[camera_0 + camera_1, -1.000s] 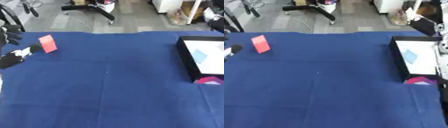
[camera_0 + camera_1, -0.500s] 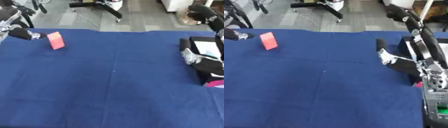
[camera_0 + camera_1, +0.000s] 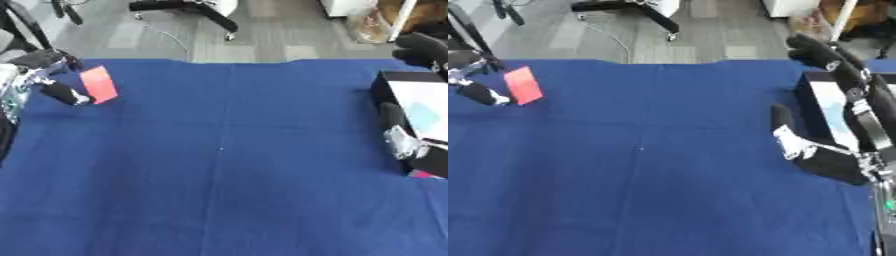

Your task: Pick up the objects with one hand, pass them to the other hand, and then place them into the box on the other side of the table.

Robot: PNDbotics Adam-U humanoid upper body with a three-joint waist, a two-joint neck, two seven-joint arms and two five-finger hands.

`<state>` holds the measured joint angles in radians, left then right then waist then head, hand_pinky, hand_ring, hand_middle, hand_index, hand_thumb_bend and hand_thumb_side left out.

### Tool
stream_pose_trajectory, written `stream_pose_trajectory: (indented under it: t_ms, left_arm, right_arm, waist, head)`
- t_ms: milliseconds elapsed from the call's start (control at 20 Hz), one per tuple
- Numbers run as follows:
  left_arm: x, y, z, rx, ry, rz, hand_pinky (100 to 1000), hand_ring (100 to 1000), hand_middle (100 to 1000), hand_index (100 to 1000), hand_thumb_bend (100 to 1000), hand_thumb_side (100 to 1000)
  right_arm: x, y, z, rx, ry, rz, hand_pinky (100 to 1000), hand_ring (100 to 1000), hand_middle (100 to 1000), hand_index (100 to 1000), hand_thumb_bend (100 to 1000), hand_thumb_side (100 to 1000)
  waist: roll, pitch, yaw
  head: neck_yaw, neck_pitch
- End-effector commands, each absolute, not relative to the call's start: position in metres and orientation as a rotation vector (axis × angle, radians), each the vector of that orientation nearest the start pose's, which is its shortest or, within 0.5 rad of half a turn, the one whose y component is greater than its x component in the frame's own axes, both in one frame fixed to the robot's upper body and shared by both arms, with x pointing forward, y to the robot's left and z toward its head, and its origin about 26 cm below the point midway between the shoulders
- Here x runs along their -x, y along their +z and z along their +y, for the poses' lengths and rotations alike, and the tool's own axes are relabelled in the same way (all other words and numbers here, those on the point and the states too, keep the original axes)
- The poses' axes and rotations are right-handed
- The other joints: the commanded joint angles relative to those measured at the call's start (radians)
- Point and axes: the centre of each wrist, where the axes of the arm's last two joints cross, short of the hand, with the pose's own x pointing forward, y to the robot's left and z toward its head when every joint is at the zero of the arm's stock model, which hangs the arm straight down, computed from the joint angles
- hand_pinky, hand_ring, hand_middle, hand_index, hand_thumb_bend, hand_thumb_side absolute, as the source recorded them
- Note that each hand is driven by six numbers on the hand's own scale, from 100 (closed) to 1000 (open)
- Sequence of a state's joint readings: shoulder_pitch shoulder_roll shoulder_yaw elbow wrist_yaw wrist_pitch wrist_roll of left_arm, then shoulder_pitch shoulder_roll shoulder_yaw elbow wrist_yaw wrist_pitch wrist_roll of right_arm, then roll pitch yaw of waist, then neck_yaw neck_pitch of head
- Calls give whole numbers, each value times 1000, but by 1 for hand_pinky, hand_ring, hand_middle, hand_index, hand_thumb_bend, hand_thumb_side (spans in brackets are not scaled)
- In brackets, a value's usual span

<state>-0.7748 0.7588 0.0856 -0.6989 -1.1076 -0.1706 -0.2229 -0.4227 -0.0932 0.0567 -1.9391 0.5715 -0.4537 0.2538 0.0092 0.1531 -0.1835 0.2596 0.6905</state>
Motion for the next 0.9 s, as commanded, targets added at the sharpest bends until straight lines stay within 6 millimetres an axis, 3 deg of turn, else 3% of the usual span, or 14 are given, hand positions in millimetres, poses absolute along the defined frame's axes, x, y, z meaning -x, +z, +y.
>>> stream_pose_trajectory:
  t_ms: [50,300,700,900]
  left_arm:
    - [-405,196,513,-1385,-1119,-879,796,737,745,858,509,470]
    - [-404,192,515,-1455,-1055,-890,791,743,758,868,530,467]
    - [-404,189,515,-1396,-989,-982,800,774,802,889,613,466]
    - [-406,188,511,-1442,-945,-1018,750,704,722,812,516,451]
  right_arm:
    - [-314,218,-196,-523,-1237,3134,848,848,875,978,102,367]
    - [-313,222,-196,-521,-1233,3125,845,846,869,977,103,364]
    - [-313,226,-195,-512,-1231,3113,843,843,859,976,100,363]
    - [-313,226,-195,-510,-1230,3113,842,843,859,977,100,365]
  waist:
    - [16,9,-3]
    - [23,31,-11]
    - [23,60,-44]
    - [21,70,-48]
  head:
    - [23,-32]
    - [39,-59]
    - [48,-88]
    - [49,-93]
